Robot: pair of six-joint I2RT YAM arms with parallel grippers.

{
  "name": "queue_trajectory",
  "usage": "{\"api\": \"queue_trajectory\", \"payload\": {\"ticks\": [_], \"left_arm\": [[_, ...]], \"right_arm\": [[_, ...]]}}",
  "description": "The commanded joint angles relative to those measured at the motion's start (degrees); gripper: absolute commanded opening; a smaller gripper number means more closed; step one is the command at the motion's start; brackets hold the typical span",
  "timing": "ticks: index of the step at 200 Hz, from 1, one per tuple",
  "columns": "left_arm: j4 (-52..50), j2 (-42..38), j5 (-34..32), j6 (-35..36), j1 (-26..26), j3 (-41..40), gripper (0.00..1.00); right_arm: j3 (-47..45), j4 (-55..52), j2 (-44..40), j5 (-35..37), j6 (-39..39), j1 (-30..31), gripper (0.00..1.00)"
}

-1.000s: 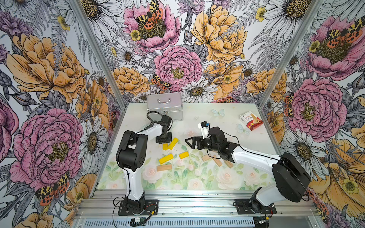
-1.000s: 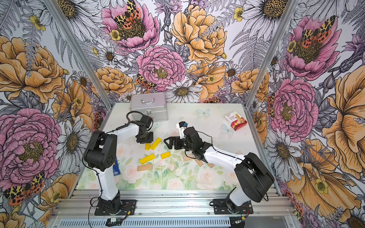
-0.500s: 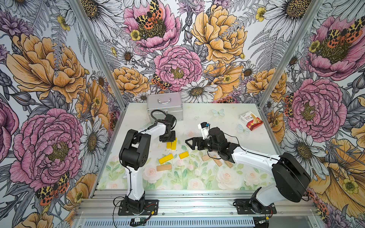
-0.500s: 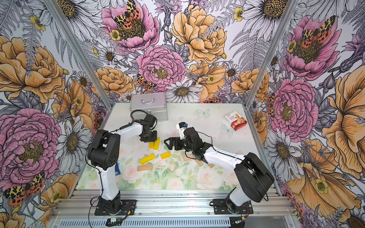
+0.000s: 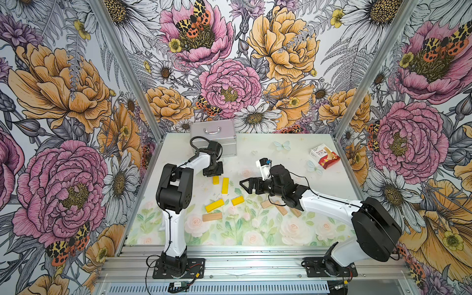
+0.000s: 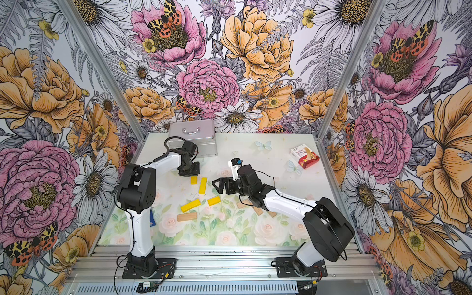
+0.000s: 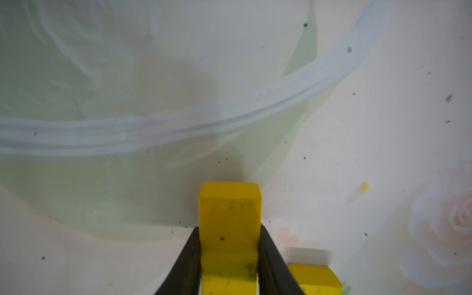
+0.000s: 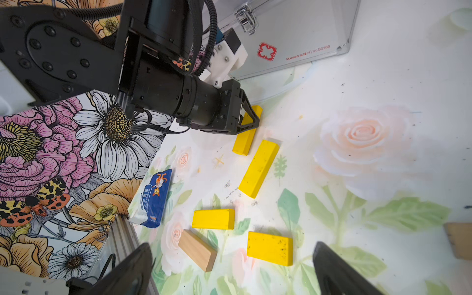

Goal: Assemble the letter k with building blocks
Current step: Place the building block at the center of the board.

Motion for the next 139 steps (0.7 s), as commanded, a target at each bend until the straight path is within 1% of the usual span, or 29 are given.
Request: {"api": "queue_trajectory", "payload": {"ticks": [1,33,71,86,101,139], "left_arm": [[-2.20,2.09,0.33,2.20,-0.79,2.21,0.24],[-2.65,2.53,-0.47,2.08,-1.09,3.18,0.24],[-5.17,3.25,-1.86,5.07,-1.96,5.09,0.24],[-6.56,3.83,-3.62,5.85,-2.54,5.93,0.24],[-7.24,4.18,-5.20,5.96,-2.90,6.22,0.24],[-7.22,4.16,-5.15,5.17,-2.99,6.25,0.24]], "right_arm": [[-0.04,0.31,0.07,-0.42,-0.54,0.38,0.99],[0.08,0.17,0.21,-0.50,-0.79,0.38,0.99],[0.50,0.21,0.89,-0.84,-1.13,0.38,0.99],[0.64,0.22,1.25,-1.04,-1.10,0.38,0.99],[0.56,0.23,1.31,-1.07,-1.10,0.38,0.99],[0.36,0.22,1.09,-1.04,-1.10,0.38,0.99]]}}
